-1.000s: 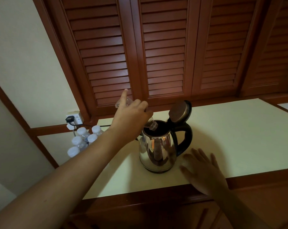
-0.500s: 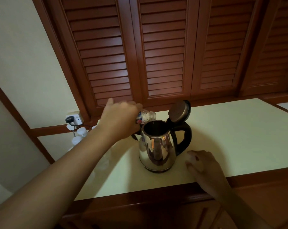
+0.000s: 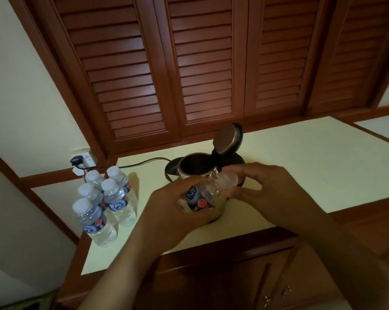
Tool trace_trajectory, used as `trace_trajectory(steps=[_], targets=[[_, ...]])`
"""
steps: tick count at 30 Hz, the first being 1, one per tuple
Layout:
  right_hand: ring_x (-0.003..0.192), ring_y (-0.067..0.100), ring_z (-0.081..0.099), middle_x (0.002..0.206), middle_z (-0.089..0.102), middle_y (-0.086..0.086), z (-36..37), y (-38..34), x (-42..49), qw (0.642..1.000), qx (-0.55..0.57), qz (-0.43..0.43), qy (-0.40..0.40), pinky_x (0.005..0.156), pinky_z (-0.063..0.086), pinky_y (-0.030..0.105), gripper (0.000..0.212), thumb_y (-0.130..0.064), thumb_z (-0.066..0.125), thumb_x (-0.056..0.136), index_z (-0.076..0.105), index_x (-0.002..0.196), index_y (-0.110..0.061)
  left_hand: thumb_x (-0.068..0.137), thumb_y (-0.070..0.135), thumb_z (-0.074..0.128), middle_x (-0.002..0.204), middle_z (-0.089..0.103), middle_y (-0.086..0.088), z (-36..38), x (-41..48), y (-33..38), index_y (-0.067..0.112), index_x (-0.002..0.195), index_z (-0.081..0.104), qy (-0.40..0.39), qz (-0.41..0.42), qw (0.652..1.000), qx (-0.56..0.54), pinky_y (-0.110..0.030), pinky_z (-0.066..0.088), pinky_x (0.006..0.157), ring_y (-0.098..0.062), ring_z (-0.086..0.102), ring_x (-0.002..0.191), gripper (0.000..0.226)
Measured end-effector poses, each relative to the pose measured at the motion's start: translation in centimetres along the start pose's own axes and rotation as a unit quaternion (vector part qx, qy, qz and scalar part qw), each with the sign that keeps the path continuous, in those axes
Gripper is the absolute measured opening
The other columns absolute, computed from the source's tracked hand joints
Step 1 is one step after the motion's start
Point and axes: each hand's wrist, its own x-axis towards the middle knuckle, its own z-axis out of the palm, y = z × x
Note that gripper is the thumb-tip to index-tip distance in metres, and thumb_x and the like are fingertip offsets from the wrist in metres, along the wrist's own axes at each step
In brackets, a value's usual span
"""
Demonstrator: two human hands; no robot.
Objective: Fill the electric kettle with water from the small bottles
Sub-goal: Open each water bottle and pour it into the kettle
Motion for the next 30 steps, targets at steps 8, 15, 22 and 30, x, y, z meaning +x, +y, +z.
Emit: trace_trajectory(steps=[8,15,22,30], targets=[[0.103,0.010,0.065,0.106,0.070,-0.012,-2.0,2.5,-1.3,0.999,0.015,-0.035,0.002,0.088,0.046,0.012,0.046,-0.037,0.075,0.078,0.072,0.122,-0.023,0.080,0.029,0.086,0.099,0.063,0.036,3.0,1.3,0.3,0.058,0.110,0.057,-0.048,0.021,0.997,-0.054,-0.002,0.051,0.077,0.017,0.064,0.093,0.051],[0.113,0.017,0.065,0.114,0.071,-0.009,-6.6,3.2,-1.7,0.997,0.048,-0.003,-0.057,0.100,0.051,0.032,0.039,-0.028,0.075,0.082,0.072,0.121,-0.030,0.085,0.009,0.081,0.099,0.078,0.021,6.2,3.7,1.4,0.035,0.115,0.075,-0.158,0.006,0.963,-0.217,-0.012,0.055,0.076,0.001,0.073,0.093,0.040],[0.112,0.005,0.067,0.114,0.075,-0.012,-11.2,5.0,-2.9,0.992,0.084,0.055,-0.077,0.094,0.050,0.016,0.038,-0.010,0.077,0.078,0.075,0.115,-0.021,0.066,0.028,0.075,0.093,0.078,-0.016,11.3,6.7,3.6,0.018,0.093,0.084,-0.286,-0.061,0.872,-0.392,-0.030,0.060,0.067,-0.022,0.075,0.077,0.030],[0.092,0.001,0.069,0.095,0.072,-0.022,-18.6,9.2,-2.0,0.992,-0.111,-0.027,-0.053,0.082,0.052,0.016,0.030,-0.041,0.074,0.084,0.077,0.106,-0.022,0.071,0.022,0.072,0.089,0.076,-0.017,17.7,13.2,7.8,0.012,0.095,0.082,-0.365,-0.058,0.816,-0.444,-0.033,0.059,0.058,-0.025,0.071,0.064,0.028]])
